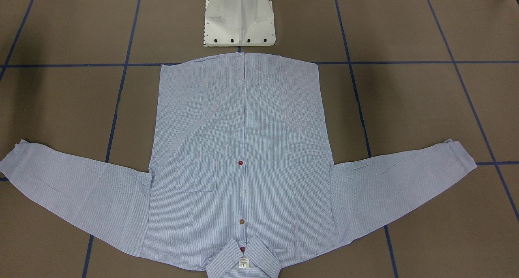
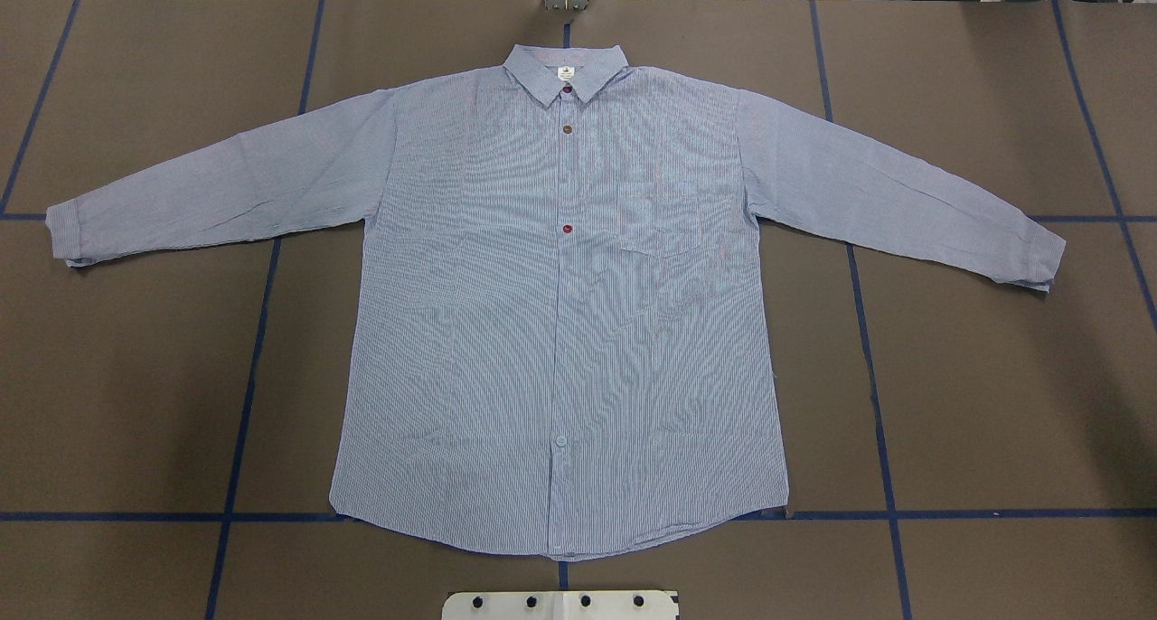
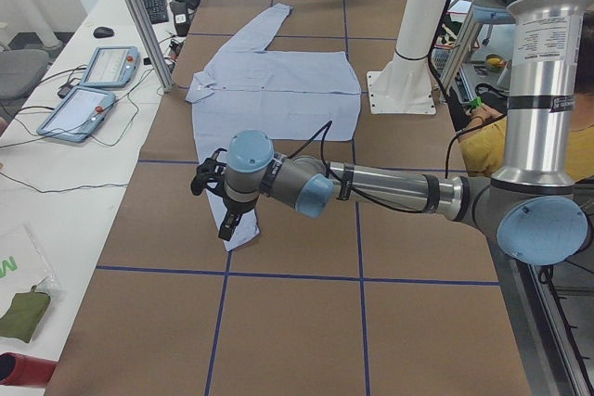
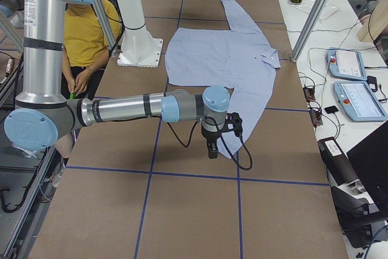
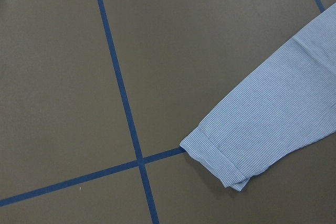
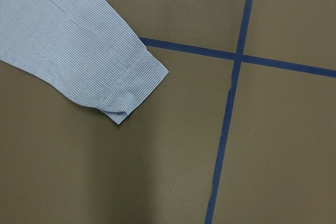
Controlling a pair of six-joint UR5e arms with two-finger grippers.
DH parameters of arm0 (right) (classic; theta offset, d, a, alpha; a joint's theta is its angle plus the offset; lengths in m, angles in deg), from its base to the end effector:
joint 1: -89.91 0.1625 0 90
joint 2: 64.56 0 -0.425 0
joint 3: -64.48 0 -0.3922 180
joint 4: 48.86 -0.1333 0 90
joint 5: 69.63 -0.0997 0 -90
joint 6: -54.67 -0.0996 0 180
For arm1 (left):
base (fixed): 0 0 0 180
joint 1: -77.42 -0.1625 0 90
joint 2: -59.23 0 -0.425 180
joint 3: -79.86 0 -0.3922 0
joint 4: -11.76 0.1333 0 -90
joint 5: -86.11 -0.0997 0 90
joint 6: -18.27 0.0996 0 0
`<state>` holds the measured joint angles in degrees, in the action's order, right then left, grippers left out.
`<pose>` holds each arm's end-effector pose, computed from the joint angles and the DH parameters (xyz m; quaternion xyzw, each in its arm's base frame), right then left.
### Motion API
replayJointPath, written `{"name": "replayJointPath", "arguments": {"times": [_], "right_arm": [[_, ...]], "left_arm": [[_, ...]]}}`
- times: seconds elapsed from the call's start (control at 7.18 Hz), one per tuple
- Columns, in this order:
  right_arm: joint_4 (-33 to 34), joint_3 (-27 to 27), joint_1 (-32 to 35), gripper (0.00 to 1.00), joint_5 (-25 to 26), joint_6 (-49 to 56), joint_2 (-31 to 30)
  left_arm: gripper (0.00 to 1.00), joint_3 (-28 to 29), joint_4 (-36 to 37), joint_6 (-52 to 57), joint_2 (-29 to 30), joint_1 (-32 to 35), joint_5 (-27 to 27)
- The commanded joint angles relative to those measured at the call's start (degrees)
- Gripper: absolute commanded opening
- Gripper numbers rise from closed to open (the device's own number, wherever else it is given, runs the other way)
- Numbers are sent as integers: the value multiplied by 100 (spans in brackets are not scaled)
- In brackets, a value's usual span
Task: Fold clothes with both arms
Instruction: 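Lower the right gripper onto the cuff of the sleeve nearest it and grasp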
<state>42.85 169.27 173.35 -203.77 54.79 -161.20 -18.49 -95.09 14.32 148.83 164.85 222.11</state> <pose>0.0125 -0.4506 0.5889 0.0309 -0.3775 -0.0750 0.9225 -0.0389 -0.5072 0.5542 0.1756 0.3922 0.0731 0.9000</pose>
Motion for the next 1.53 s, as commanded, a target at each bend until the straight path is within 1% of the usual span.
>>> {"name": "replayJointPath", "arguments": {"times": [0.0, 0.28, 0.42, 0.56, 0.7, 0.84, 0.98, 1.11, 1.25, 1.39], "right_arm": [[-48, -2, -2, 100, -7, -30, -39], [-57, -46, -2, 100, -7, 4, -30], [-214, -134, -46, 100, -7, -4, -22], [-564, -143, -342, 100, -16, -152, -21], [-724, -152, -719, 100, -16, -989, -13], [-1239, -256, -1019, 100, 2, -1815, -13], [-1801, -388, -1205, 100, 2, -3146, -4], [-2485, -555, -1537, 100, 150, -4804, 14], [-3510, -1061, -1653, 100, 247, -5769, 22], [-4564, -1684, -1829, 99, 309, -6535, 57]], "left_arm": [[100, -131, 95, 17, -30, -76, -20], [100, -149, 94, 17, -75, -77, -12], [100, -114, 85, 8, -83, -77, -12], [100, -53, 68, -27, -118, -77, 32], [100, -44, 68, -10, -110, -77, -3], [100, 35, -80, -9, -110, -85, -3], [100, 96, -360, -9, -119, -85, -12], [100, 140, -389, -9, -119, -85, -12], [100, 141, -398, -18, -119, -85, -12], [100, 150, -407, -27, -119, -85, -3]]}}
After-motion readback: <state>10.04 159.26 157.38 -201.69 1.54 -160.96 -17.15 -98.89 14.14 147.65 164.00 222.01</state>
